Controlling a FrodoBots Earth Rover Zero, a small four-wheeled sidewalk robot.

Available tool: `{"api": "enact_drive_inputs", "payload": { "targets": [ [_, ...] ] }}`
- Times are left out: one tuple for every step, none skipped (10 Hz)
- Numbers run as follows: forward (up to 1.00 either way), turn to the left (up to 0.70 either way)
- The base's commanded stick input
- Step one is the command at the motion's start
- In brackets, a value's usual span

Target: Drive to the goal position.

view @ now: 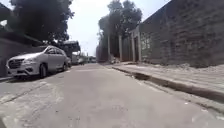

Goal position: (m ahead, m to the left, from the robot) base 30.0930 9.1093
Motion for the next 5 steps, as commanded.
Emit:
{"api": "enact_drive_inputs", "payload": {
  "targets": [
    [1.0,-0.1],
    [1.0,-0.1],
    [1.0,-0.1],
    [1.0,-0.11],
    [1.0,-0.11]
  ]
}}
